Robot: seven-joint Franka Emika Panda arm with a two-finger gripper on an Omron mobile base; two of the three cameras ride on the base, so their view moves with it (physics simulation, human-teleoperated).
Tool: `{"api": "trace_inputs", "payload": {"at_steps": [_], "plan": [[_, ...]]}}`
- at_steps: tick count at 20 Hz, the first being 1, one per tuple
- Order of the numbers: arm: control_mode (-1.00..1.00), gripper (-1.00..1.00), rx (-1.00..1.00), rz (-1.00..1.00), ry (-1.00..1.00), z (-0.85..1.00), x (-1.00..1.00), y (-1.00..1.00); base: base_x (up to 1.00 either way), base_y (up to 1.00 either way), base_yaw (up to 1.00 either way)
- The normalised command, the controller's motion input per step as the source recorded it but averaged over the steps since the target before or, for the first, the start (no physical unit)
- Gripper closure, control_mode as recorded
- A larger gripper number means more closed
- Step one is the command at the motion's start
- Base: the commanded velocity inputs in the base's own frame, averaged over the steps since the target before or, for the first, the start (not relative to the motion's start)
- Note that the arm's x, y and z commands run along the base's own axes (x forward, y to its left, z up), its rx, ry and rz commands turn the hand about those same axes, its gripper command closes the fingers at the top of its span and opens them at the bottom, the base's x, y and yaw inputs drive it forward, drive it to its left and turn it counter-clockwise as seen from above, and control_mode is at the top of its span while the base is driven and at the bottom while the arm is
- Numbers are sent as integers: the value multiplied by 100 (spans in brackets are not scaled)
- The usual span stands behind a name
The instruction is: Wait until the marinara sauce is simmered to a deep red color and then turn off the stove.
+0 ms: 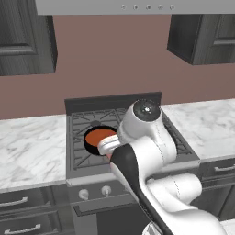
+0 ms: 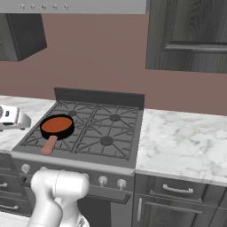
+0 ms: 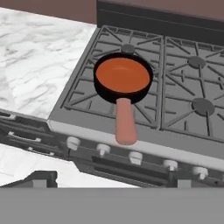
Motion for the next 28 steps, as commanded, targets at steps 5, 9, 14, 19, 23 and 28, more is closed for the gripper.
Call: {"api": "trace_inputs", "payload": {"at_steps": [5, 9, 14, 19, 23, 28], "plan": [[-100, -100, 0, -8, -18, 0, -5, 35, 0, 0, 0], [-100, -100, 0, -3, -18, 0, -11, 18, 0, 0, 0], [-100, -100, 0, 0, -15, -26, -15, 2, 0, 0, 0], [-100, -100, 0, 0, -17, -40, -9, 5, 0, 0, 0], [-100, -100, 0, 0, -17, -34, -6, 6, 0, 0, 0], [-100, -100, 0, 0, -18, -42, -1, 9, 0, 0, 0]]}}
